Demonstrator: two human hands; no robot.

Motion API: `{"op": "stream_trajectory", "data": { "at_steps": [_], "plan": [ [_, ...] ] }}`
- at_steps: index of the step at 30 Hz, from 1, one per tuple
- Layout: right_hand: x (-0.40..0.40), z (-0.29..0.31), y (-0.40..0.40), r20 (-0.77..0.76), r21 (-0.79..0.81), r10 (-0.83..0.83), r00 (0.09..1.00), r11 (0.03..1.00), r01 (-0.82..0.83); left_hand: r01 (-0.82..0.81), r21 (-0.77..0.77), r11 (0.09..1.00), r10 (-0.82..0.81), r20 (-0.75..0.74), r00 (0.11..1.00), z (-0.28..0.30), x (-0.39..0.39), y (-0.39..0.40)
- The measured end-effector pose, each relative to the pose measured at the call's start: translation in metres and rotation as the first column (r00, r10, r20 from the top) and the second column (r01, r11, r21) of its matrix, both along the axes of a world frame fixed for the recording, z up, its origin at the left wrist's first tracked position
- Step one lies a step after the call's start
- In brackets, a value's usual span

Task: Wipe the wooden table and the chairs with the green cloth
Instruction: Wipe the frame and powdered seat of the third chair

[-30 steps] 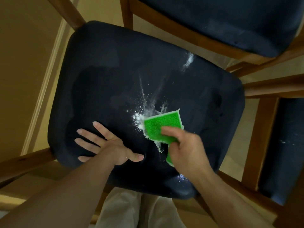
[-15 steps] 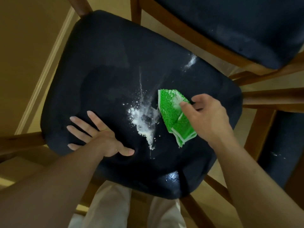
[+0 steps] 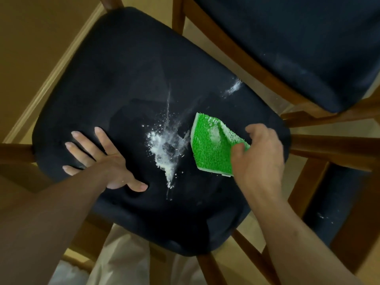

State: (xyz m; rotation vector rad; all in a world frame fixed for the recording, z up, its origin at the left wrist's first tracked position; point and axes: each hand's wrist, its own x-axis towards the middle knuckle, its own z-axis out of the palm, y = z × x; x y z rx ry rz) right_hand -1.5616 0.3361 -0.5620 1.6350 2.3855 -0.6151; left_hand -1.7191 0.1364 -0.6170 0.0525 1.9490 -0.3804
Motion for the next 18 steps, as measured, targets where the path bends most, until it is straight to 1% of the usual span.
{"op": "stream_trajectory", "data": {
  "at_steps": [2,4,6,7,8,10,13,15,18],
  "plan": [
    [-0.002,-0.005,-0.018,0.025,-0.060,-0.029,0.999,0.998,0.030,-0.067,0.012,0.998,0.066,0.031,0.997,0.010,0.002,0.009],
    [-0.004,-0.012,-0.034,0.065,-0.182,-0.112,0.992,0.976,0.122,-0.061,-0.015,0.998,0.061,0.051,0.997,0.019,0.003,0.014],
    [-0.008,-0.020,-0.044,0.035,-0.289,-0.184,0.982,0.939,0.186,-0.063,-0.023,0.998,0.064,0.062,0.996,0.018,0.001,0.016],
    [-0.009,-0.024,-0.045,0.008,-0.297,-0.206,0.979,0.934,0.199,-0.057,-0.022,0.998,0.058,0.058,0.997,0.015,0.001,0.014],
    [-0.009,-0.027,-0.044,-0.016,-0.274,-0.213,0.977,0.941,0.201,-0.056,-0.026,0.998,0.057,0.072,0.996,0.018,0.001,0.015],
    [-0.006,-0.031,-0.035,-0.029,-0.144,-0.197,0.980,0.971,0.191,-0.057,-0.022,0.998,0.058,0.085,0.995,0.018,0.001,0.014],
    [0.004,-0.028,-0.011,0.080,0.090,-0.144,0.986,0.987,0.136,-0.063,-0.019,0.998,0.065,0.088,0.994,0.018,0.001,0.015],
    [0.007,-0.023,0.006,0.117,0.123,-0.148,0.982,0.983,0.133,-0.054,-0.026,0.998,0.057,0.117,0.991,0.020,0.001,0.014],
    [0.004,-0.009,0.020,0.097,0.069,-0.187,0.977,0.981,0.181,-0.073,-0.048,0.996,0.078,0.123,0.989,0.023,0.000,0.016]
  ]
}}
